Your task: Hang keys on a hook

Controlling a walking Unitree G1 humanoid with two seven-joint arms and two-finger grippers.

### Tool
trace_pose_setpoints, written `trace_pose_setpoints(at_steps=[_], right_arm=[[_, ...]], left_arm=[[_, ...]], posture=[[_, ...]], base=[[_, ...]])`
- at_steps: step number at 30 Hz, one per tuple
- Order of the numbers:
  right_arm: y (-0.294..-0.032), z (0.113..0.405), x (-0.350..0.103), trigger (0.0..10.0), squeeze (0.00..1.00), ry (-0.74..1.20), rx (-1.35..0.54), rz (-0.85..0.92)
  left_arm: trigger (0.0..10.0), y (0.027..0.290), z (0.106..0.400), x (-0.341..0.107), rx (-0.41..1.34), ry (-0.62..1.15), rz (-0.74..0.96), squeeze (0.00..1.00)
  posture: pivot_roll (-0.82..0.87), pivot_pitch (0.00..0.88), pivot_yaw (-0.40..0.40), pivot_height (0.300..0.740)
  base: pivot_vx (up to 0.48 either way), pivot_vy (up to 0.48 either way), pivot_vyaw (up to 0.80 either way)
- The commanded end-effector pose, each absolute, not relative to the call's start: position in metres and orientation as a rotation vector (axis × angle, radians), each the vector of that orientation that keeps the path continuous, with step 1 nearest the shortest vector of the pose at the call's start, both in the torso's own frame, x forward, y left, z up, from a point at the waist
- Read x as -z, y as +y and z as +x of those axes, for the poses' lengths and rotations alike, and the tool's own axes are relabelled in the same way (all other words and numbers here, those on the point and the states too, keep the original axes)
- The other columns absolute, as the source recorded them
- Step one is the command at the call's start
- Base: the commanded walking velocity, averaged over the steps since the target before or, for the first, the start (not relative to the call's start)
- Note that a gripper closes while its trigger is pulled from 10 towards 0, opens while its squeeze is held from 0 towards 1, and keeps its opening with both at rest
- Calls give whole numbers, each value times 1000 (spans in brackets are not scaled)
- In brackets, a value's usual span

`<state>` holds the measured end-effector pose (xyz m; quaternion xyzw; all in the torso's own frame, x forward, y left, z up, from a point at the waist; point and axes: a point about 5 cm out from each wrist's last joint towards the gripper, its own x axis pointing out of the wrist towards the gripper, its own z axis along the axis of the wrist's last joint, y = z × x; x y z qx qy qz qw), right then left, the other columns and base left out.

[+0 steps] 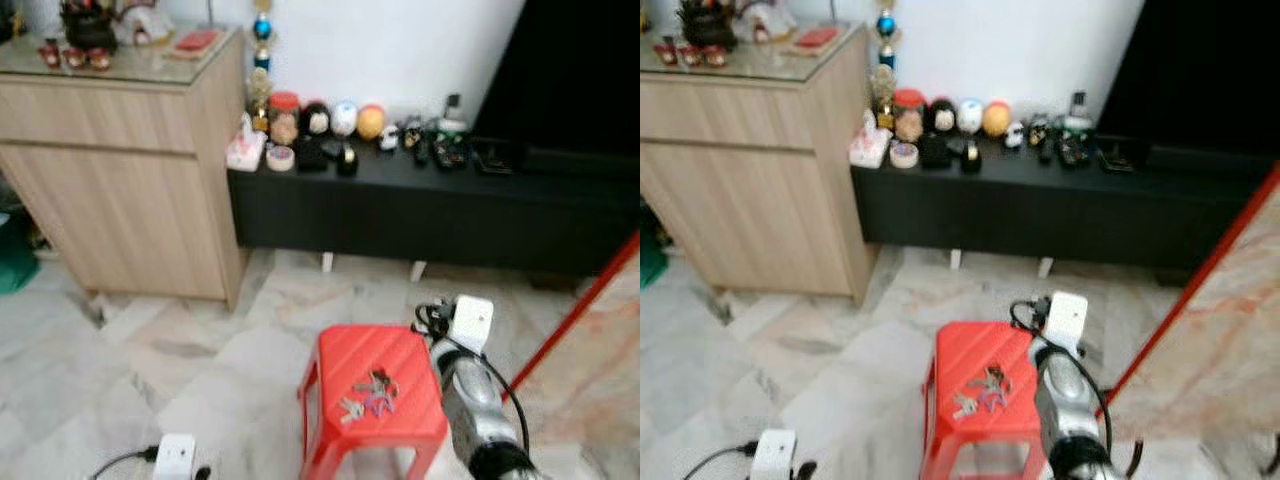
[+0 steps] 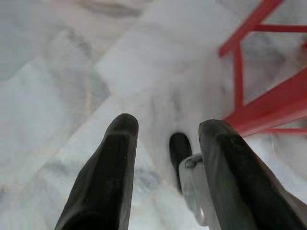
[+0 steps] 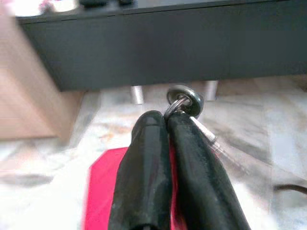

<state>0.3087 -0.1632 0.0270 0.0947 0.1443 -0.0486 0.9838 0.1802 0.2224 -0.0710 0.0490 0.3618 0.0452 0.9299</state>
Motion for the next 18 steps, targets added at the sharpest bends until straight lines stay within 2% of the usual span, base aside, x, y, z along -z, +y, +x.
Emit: trace_pose_setpoints(at_steps=[1,5,18], right_arm=[[-164,309,-27,10000,0,288,102,189],[-164,309,-27,10000,0,289,103,189],[-174,307,-23,10000,0,327,182,282]], left_arm=[[10000,218,163,81,-74,806,102,0],[10000,218,163,81,-76,807,102,0],[10000,217,161,82,-77,821,113,0]], posture=[[92,0,-71,740],[93,0,-73,740],[94,0,-75,740]], base=[[-304,0,0],[-304,0,0],[0,0,0]])
